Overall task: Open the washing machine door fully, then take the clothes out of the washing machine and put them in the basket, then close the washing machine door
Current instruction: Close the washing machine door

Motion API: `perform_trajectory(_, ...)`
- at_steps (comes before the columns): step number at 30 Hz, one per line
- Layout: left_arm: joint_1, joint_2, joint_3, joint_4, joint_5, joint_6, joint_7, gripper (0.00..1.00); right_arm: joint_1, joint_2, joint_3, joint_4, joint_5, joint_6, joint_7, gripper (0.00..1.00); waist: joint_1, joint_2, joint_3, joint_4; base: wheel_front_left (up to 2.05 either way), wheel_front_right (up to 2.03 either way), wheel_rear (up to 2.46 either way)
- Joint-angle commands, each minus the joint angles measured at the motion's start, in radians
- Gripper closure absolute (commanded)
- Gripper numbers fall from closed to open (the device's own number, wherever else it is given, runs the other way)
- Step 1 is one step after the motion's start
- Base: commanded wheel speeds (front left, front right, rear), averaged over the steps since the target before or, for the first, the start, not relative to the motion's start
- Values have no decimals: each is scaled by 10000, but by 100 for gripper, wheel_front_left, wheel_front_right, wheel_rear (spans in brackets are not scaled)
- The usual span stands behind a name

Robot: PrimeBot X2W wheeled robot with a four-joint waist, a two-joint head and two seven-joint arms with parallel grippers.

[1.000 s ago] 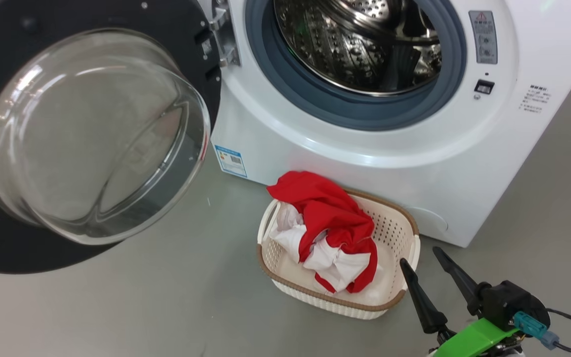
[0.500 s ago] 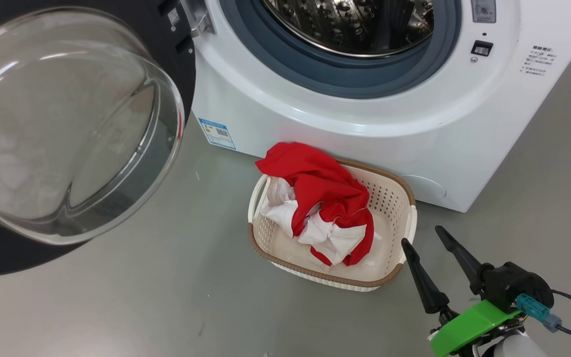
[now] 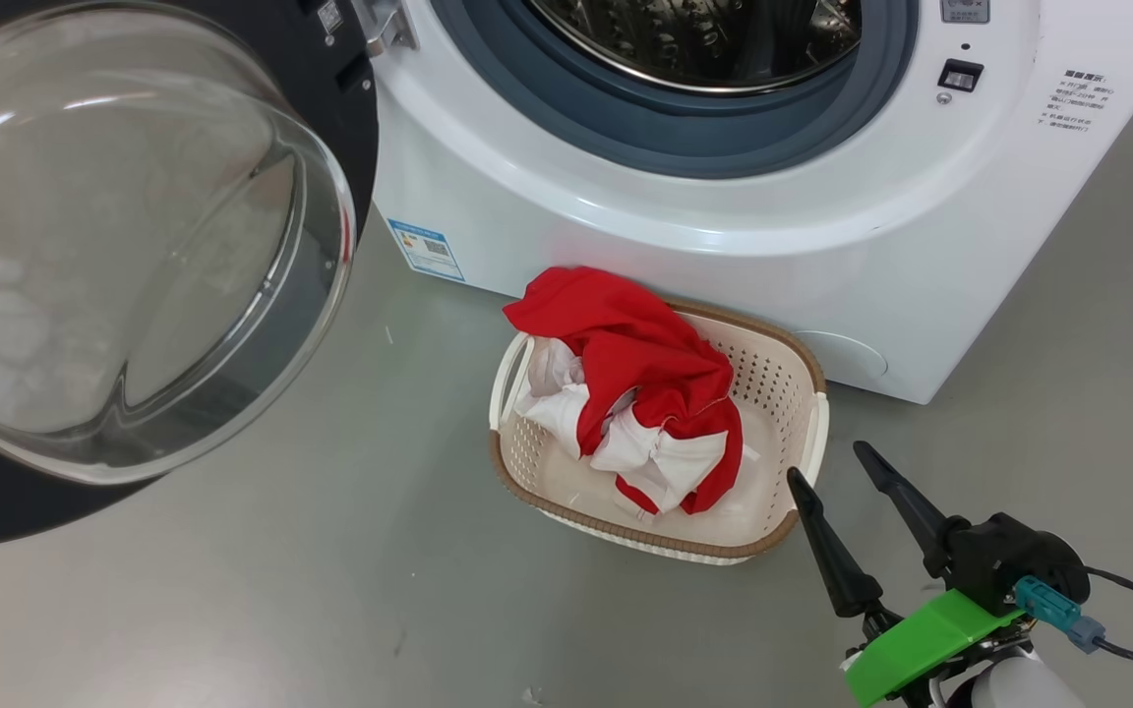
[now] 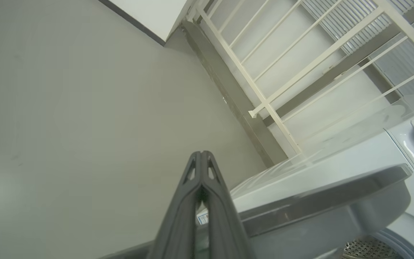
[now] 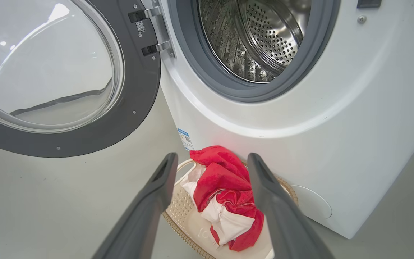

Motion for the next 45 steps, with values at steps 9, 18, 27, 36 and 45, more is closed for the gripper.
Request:
perform_trajectory(9, 533, 620, -394, -648, -786, -57, 2279, 100, -226, 32, 344, -183, -43, 48, -63, 0, 0, 0, -20, -57, 0, 0, 0)
perform_trajectory(18, 1651, 426, -685, -2596, -2110, -57, 4312, 100, -124, 109, 175, -224, -30, 48, -63, 0, 0, 0, -294, -135, 0, 0, 0)
perform_trajectory(27, 3145, 490, -772, -5020, -3493, -57, 5668, 100, 48, 203, -40, -256, 11, 48, -63, 0, 0, 0, -733, -187, 0, 0, 0)
perform_trajectory(36, 4356, 171, -945, -7586, -4434, -57, 6181, 100, 269, 290, -151, -302, 77, 48, -63, 0, 0, 0, -1185, -321, 0, 0, 0)
perform_trajectory(45, 5317, -694, -1642, -9894, -4433, -57, 5775, 100, 514, 352, -413, -412, 75, 48, -63, 0, 0, 0, -1425, -576, 0, 0, 0)
